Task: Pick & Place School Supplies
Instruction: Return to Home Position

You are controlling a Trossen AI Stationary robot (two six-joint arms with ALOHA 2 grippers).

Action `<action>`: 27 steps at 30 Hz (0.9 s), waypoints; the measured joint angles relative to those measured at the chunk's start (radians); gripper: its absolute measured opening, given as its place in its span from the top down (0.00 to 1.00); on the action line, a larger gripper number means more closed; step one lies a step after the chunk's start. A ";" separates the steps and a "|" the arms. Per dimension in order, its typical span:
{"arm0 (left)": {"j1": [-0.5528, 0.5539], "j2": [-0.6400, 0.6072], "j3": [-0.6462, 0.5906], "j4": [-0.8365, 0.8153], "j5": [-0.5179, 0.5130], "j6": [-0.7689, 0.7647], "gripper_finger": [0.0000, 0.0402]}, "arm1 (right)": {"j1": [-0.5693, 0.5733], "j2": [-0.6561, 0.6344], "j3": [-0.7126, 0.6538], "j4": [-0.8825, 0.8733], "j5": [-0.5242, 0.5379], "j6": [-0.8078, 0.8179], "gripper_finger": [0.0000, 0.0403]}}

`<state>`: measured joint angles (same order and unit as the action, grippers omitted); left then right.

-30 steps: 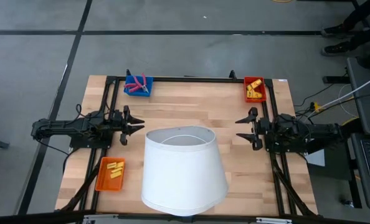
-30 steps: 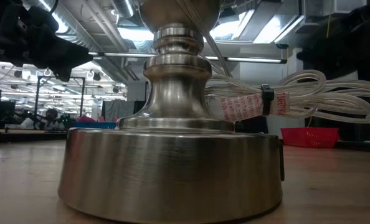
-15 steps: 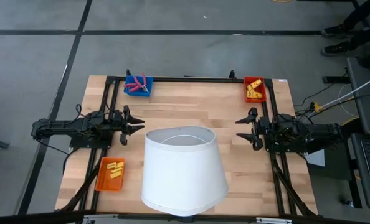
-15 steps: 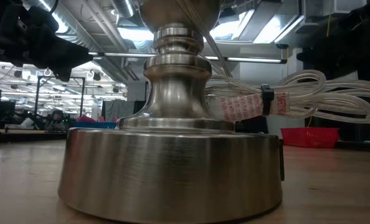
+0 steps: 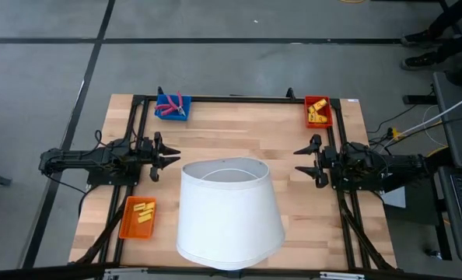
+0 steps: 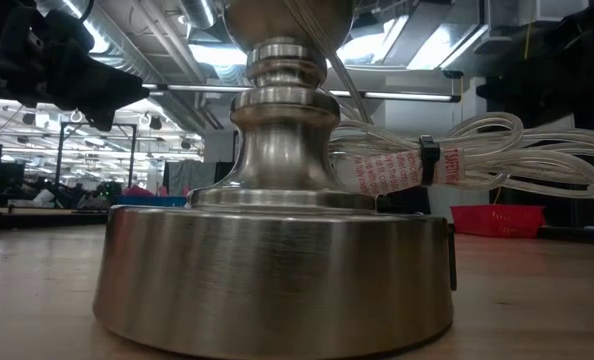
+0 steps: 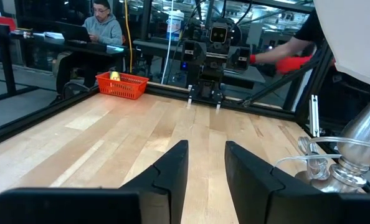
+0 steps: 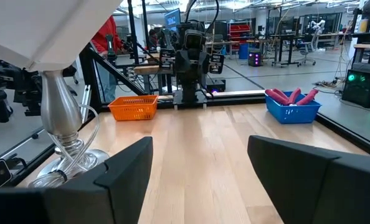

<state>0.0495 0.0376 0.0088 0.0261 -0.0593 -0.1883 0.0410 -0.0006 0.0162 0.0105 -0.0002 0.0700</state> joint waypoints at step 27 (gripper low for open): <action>0.000 0.000 0.000 0.000 0.000 0.000 0.75 | 0.000 0.000 0.000 0.000 0.000 -0.001 0.34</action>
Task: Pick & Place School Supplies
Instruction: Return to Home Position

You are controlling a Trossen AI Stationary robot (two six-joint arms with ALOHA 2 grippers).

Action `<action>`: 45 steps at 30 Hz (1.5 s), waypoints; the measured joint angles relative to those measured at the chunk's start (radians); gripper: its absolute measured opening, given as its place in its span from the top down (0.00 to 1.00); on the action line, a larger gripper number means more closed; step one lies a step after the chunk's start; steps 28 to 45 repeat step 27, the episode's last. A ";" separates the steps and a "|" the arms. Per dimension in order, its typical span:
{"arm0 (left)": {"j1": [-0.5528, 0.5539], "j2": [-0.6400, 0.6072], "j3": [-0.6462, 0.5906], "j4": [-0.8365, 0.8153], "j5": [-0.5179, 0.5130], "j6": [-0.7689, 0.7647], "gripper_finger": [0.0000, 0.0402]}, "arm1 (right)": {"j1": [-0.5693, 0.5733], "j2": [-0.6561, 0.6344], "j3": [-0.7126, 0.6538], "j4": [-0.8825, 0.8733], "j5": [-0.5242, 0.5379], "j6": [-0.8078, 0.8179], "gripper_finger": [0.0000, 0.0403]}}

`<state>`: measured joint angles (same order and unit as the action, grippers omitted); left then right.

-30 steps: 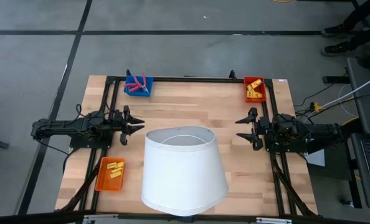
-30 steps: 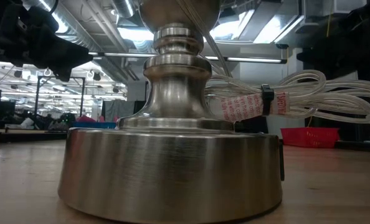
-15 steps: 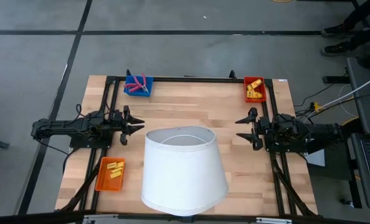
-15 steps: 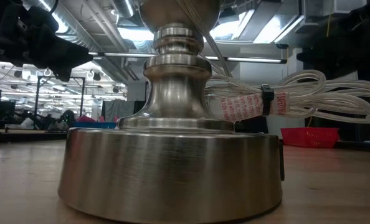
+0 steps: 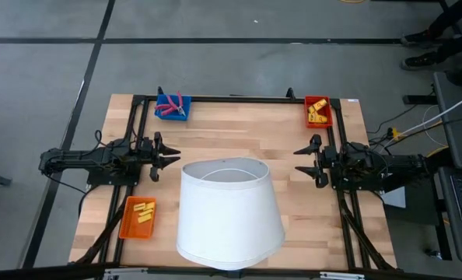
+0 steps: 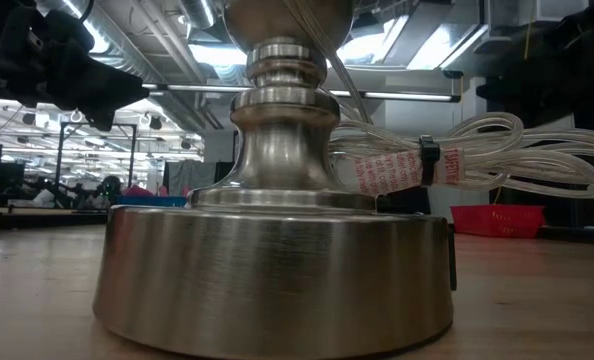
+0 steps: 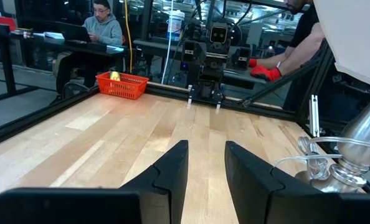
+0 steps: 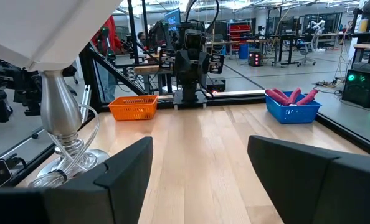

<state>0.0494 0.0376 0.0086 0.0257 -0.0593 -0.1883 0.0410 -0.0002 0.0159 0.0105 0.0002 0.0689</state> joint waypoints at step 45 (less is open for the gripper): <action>0.000 0.000 0.000 0.000 0.000 0.000 0.74 | 0.000 0.000 0.000 0.000 0.000 0.000 0.34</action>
